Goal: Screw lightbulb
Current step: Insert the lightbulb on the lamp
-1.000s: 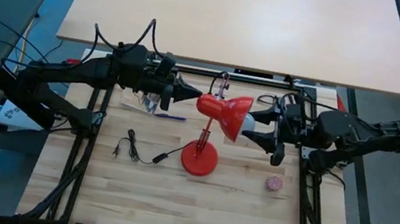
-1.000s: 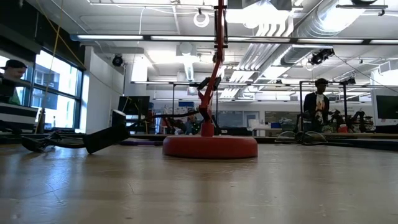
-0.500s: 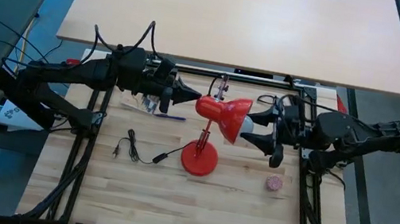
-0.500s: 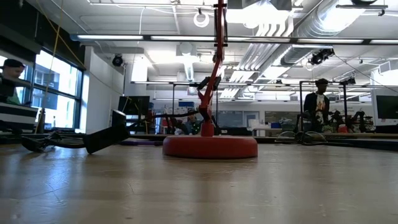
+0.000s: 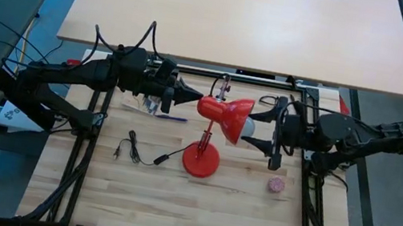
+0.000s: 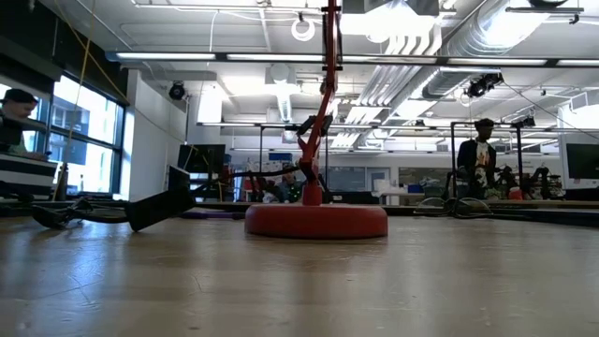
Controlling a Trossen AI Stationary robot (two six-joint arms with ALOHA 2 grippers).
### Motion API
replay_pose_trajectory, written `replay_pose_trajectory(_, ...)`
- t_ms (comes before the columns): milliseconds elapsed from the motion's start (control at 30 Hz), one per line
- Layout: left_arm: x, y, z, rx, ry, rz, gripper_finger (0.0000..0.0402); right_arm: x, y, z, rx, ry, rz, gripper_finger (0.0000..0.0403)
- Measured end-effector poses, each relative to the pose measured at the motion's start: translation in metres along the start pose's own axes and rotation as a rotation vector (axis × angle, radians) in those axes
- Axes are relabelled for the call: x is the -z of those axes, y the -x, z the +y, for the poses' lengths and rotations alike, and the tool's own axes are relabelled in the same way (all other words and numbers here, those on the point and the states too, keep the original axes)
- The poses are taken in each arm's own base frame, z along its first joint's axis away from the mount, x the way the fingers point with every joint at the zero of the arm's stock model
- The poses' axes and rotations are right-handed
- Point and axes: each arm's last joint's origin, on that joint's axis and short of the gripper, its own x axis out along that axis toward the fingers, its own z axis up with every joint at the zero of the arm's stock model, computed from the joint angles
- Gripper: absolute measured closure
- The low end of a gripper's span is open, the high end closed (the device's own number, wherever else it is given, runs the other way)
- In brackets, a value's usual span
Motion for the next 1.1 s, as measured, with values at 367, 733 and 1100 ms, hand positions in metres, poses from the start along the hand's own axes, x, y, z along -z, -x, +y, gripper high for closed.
replay_pose_trajectory(367, 0.000, 0.000, 0.000, -0.002, 0.000, -0.003, 0.0402, -0.001, 0.001, 0.000, -0.007, 0.231, 0.016, 0.0153)
replay_pose_trajectory(733, 0.000, 0.000, 0.000, -0.008, 0.000, -0.008, 0.0402, -0.016, -0.001, 0.010, 0.007, 0.354, 0.079, 0.0153)
replay_pose_trajectory(1100, 0.000, 0.000, 0.001, -0.024, 0.000, -0.022, 0.0402, -0.023, -0.012, 0.027, 0.077, 0.462, 0.166, 0.0153)
